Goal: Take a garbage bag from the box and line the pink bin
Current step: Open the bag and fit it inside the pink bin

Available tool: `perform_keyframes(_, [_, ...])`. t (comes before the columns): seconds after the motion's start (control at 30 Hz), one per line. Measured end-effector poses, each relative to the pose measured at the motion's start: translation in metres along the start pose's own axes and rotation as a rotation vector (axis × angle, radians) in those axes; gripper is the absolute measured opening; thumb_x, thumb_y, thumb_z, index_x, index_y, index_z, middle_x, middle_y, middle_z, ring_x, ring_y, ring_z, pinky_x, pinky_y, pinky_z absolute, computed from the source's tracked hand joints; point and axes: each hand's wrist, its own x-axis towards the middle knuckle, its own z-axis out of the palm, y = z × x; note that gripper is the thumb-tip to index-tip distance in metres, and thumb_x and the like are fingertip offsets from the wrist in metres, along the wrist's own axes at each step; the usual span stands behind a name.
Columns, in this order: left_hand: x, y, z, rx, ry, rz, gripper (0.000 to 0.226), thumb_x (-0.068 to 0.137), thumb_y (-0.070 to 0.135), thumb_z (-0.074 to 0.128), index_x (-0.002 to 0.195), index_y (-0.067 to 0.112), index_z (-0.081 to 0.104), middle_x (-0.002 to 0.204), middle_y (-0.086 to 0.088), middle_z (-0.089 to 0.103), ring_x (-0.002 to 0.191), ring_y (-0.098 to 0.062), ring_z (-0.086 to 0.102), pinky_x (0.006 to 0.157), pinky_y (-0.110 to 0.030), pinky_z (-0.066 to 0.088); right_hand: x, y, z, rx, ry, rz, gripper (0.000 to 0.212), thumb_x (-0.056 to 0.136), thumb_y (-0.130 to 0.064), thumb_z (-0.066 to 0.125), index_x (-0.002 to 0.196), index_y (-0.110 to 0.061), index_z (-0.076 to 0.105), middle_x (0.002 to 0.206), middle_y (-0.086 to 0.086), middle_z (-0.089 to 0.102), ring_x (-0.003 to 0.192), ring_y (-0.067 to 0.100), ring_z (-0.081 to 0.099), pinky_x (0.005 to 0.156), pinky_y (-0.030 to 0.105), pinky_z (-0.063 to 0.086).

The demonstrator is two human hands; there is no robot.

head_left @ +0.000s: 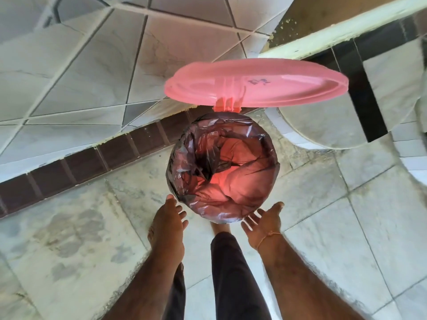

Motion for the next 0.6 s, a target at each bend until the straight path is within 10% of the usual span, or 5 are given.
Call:
perform_keyframes(0.1, [-0.003, 0.007, 0.003, 0.01, -0.007, 0.028, 0.032, 0.096, 0.044, 0.04, 0.106, 0.019, 0.058, 0.115, -0.006, 0.062, 0.098, -0.02, 0.063, 0.08, -0.035, 0.05, -0.002, -0.014, 0.004, -0.102, 0.111, -0.152, 0.08, 0.091, -0.067, 0.023, 0.136, -0.004, 0.044, 0.134, 0.021, 0.054, 0.089, 0.029, 0.06, 0.086, 0.041, 0.045])
perform_keyframes(0.3, [-0.011, 0.022, 0.006, 0.092, -0.078, 0.016, 0.038, 0.096, 0.045, 0.043, 0.113, 0.015, 0.058, 0.115, -0.008, 0.063, 0.101, -0.025, 0.063, 0.076, -0.034, 0.052, -0.006, -0.024, -0.004, -0.15, -0.122, -0.038, 0.086, 0.085, -0.077, 0.018, 0.14, -0.016, 0.044, 0.142, 0.012, 0.05, 0.128, 0.029, 0.049, 0.1, 0.041, 0.035])
perform_keyframes(0.6, [-0.037, 0.046, -0.026, 0.411, -0.006, 0.365, 0.061, 0.076, 0.056, 0.039, 0.117, 0.016, 0.06, 0.122, -0.012, 0.064, 0.109, -0.028, 0.061, 0.097, -0.053, 0.048, -0.041, -0.04, -0.005, -0.34, -0.038, -0.23, 0.071, 0.093, -0.063, 0.024, 0.136, -0.011, 0.046, 0.141, 0.015, 0.05, 0.115, 0.03, 0.054, 0.097, 0.043, 0.038])
